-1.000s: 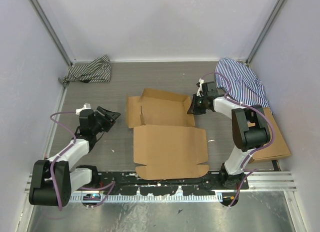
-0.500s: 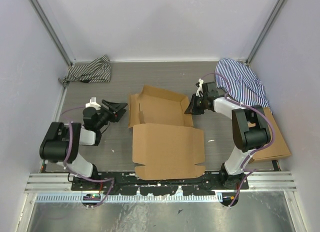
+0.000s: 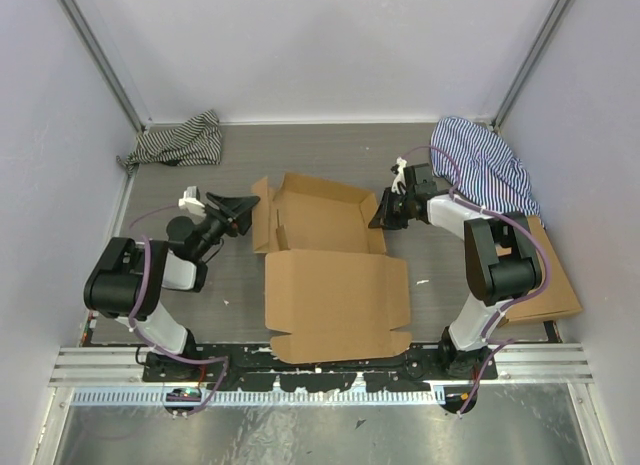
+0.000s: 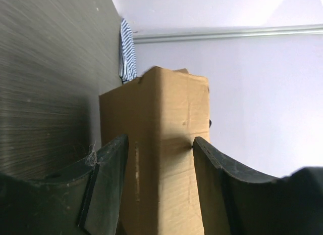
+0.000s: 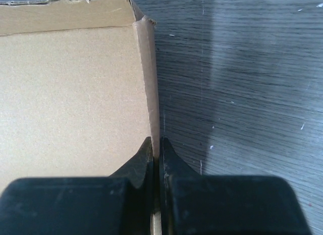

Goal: Fold the paper box

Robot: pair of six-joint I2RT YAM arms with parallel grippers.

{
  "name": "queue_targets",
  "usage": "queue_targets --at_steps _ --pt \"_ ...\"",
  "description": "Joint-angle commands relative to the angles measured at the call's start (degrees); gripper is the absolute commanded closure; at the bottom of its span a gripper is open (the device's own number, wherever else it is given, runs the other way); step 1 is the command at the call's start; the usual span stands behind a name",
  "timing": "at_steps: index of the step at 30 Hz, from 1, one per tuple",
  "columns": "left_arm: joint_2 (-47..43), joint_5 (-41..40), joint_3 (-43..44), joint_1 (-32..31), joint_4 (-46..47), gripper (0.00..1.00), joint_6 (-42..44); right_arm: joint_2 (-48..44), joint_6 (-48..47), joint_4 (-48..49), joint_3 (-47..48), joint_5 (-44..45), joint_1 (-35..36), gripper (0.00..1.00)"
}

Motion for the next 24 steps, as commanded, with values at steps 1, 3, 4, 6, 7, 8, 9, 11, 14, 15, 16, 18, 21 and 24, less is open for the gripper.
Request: queue_targets --at_steps 1,3,4,6,7,8,9,11,14,15,16,18,21,24 --pt "-1.33 0.78 2.10 -1.83 4.02 0.39 -0.70 -2.95 -0.01 0.64 2.45 -1.54 0.31 0.99" --pt "-1.44 0.53 1.93 -2.33 3.99 0.39 -0.63 -2.62 -0.28 0.14 2.78 -0.91 0.38 0.99" --pt "-1.49 0.50 1.85 -2.53 4.01 0.39 -0.56 -2.40 -0.38 -0.05 2.92 -0.52 0.38 0.99" --pt "-1.76 0.42 1.55 -2.74 4.00 0.39 -0.36 -1.91 -0.79 -0.78 3.38 0.44 0.46 0.99" --pt "-2.00 0.41 1.44 -2.74 4.02 0.40 -0.39 -1.62 -1.11 -1.11 3.57 0.96 0.52 0.99" --pt "-2.11 0.41 1.32 -2.76 4.03 0.40 -0.41 -1.41 -1.28 -1.39 3.72 1.63 0.71 0.99" --pt "-2.21 0.41 1.34 -2.77 3.95 0.40 -0.42 -1.28 -1.51 -1.62 3.82 2.33 0.89 0.99" --pt "-2.39 0.50 1.38 -2.75 3.94 0.40 -0.33 -0.97 -2.11 -2.30 4.10 4.62 1.43 0.99" --pt "-2.40 0.83 1.78 -2.84 3.94 0.40 -0.27 -0.34 -3.27 -3.53 4.77 7.90 2.53 0.99" --pt "-2.30 0.91 1.94 -2.85 3.94 0.40 -0.23 -0.18 -3.62 -4.11 5.08 9.55 3.03 0.99" --pt "-2.06 1.00 2.12 -2.90 3.96 0.40 -0.21 -0.01 -4.05 -4.87 5.58 11.33 3.71 0.99" --pt "-1.41 1.42 2.60 -3.13 3.94 0.41 -0.14 0.09 -4.56 -5.64 6.01 14.23 4.98 0.99" --pt "0.68 2.26 3.81 -3.74 3.68 0.41 0.52 0.20 -4.56 -6.47 6.85 16.92 6.69 0.99" --pt "3.50 3.53 4.97 -4.64 3.51 0.43 1.08 0.63 -4.32 -6.94 7.51 18.22 8.00 0.99"
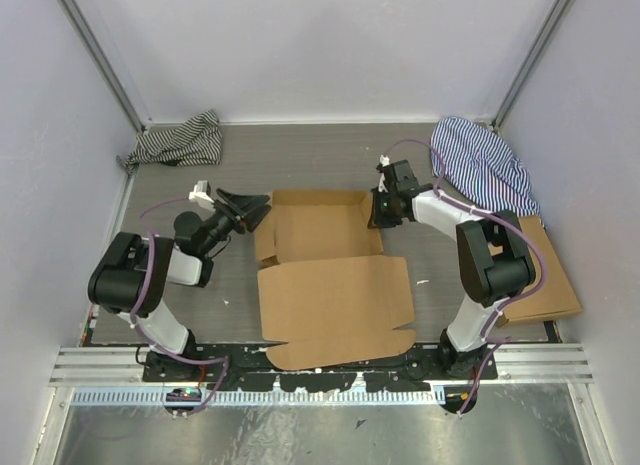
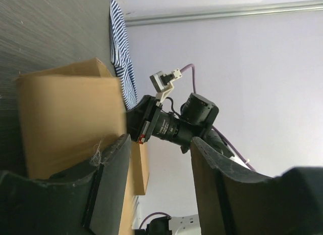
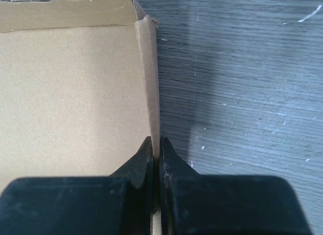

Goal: Fold the paper box

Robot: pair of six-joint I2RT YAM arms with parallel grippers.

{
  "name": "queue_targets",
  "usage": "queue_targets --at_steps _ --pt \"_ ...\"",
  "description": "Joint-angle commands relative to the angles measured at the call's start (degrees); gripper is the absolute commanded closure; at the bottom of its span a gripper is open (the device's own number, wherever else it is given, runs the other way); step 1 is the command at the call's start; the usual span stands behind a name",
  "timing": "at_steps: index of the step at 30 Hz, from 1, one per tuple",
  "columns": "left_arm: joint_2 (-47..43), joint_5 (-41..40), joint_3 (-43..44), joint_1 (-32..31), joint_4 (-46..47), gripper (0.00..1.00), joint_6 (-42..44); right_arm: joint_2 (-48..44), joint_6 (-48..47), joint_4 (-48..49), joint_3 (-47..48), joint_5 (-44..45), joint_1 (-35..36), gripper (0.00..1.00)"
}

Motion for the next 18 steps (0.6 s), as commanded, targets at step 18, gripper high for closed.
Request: queue_targets --at_steps 18 --pt "-17.31 5.82 6.31 -1.47 -21.18 0.41 12.00 2.05 -0.86 -0.82 3.67 4.96 0.85 0.99"
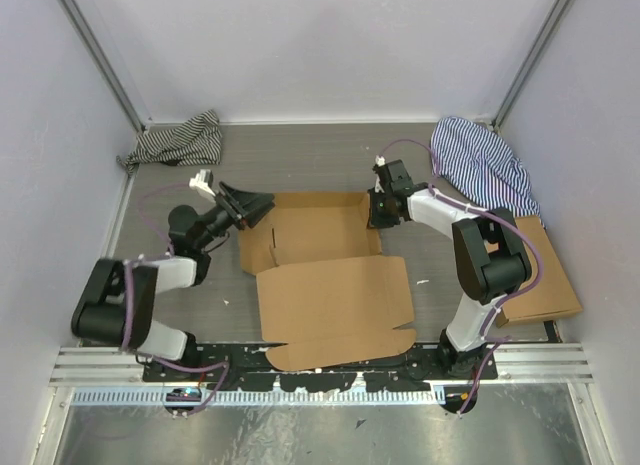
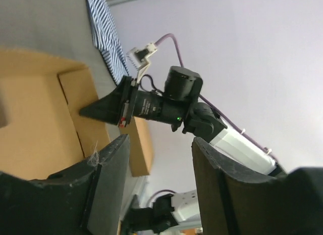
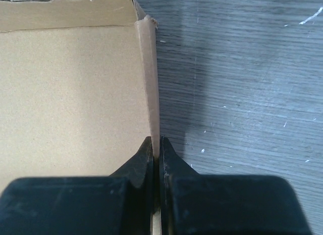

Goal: Fold the paper box

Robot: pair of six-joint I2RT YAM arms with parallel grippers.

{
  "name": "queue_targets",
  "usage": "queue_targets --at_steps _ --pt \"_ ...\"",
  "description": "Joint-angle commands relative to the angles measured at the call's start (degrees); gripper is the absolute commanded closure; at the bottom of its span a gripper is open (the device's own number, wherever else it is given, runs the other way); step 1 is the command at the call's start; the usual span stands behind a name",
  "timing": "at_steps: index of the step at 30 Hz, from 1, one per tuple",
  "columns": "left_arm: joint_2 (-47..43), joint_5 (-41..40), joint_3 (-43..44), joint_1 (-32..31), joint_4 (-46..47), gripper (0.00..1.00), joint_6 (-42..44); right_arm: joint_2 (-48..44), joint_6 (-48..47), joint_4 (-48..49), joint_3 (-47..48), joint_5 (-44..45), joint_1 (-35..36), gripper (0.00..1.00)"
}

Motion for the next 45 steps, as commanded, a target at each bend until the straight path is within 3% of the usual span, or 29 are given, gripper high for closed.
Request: queue_targets --at_steps 1,2,4,8,18,31,45 --pt "-16.44 -0.81 6.92 0.18 -23.36 0.40 13.31 0.67 -0.86 0.65 2.18 -0.17 -1.60 0.99" --pt "-21.70 -3.24 8.50 0.22 -35.54 0.39 19.56 0.45 -0.88 0.92 1.98 -1.27 -2.35 0.99" --pt "-26.56 -9.35 10.28 0.65 -47.03 0.38 25.00 -0.52 -0.48 2.35 0.87 -4.69 -4.08 0.99" --pt "-32.42 -12.21 11.32 4.79 -53.64 0.36 27.35 -2.96 1.56 6.09 -1.63 -13.74 -8.26 0.99" --pt "-26.74 -5.17 8.49 8.13 -37.52 0.34 15.97 -8.79 5.63 10.43 -2.61 -24.91 -11.60 0.99" --pt "-32.03 -4.32 9.23 8.52 -41.54 0.33 16.91 -11.74 10.45 14.22 -3.16 -31.26 -13.33 0.99" --pt "-27.71 -1.30 7.91 8.48 -29.61 0.33 9.50 -11.87 11.23 14.31 -2.33 -32.41 -12.22 0.99"
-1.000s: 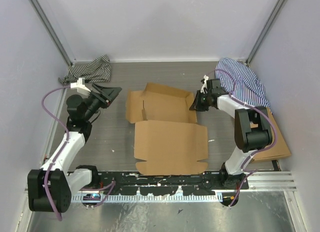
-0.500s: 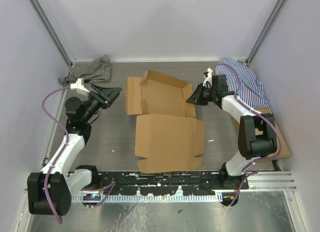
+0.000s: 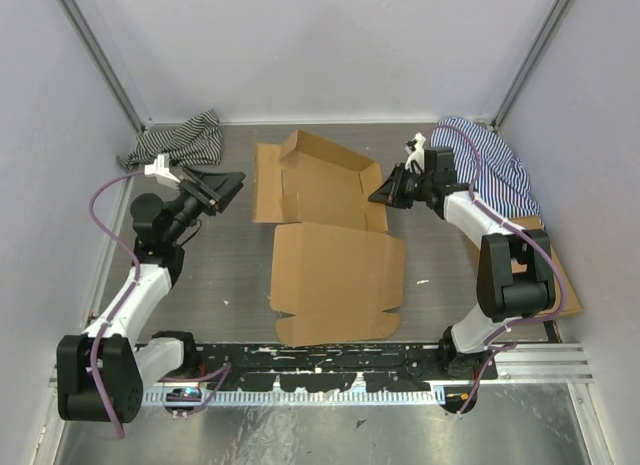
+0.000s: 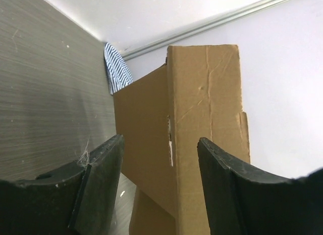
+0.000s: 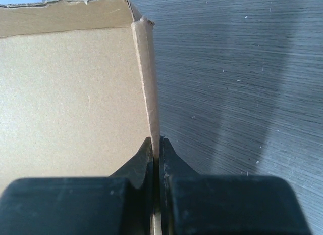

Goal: Fold the paper box

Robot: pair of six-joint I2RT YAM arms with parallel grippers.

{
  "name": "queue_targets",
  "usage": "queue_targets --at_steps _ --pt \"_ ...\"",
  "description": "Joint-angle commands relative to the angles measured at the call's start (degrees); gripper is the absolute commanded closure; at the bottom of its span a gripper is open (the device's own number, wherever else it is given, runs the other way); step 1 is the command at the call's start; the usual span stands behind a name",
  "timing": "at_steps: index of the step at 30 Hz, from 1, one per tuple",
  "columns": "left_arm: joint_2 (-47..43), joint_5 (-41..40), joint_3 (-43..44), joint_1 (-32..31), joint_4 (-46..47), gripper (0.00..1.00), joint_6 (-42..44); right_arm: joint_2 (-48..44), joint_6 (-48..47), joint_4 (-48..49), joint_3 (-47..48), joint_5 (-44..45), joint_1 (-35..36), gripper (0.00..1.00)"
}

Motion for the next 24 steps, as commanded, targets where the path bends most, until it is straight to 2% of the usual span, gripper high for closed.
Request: queue_targets --at_steps 1,14,24 --pt "1.08 2.03 -1.02 0.17 7.93 0.33 -3.64 -2.96 0.80 1.60 1.00 -1.81 1.06 0.99" --pt "2.72 2.93 -0.78 -1.75 11.05 0.35 -4.96 -1.19 -0.47 -0.92 3.52 2.09 4.33 0.99" --pt "3.91 3.39 -0.88 -2.08 10.83 0.35 -4.30 0.13 -3.31 -5.43 6.20 9.40 7.22 0.99"
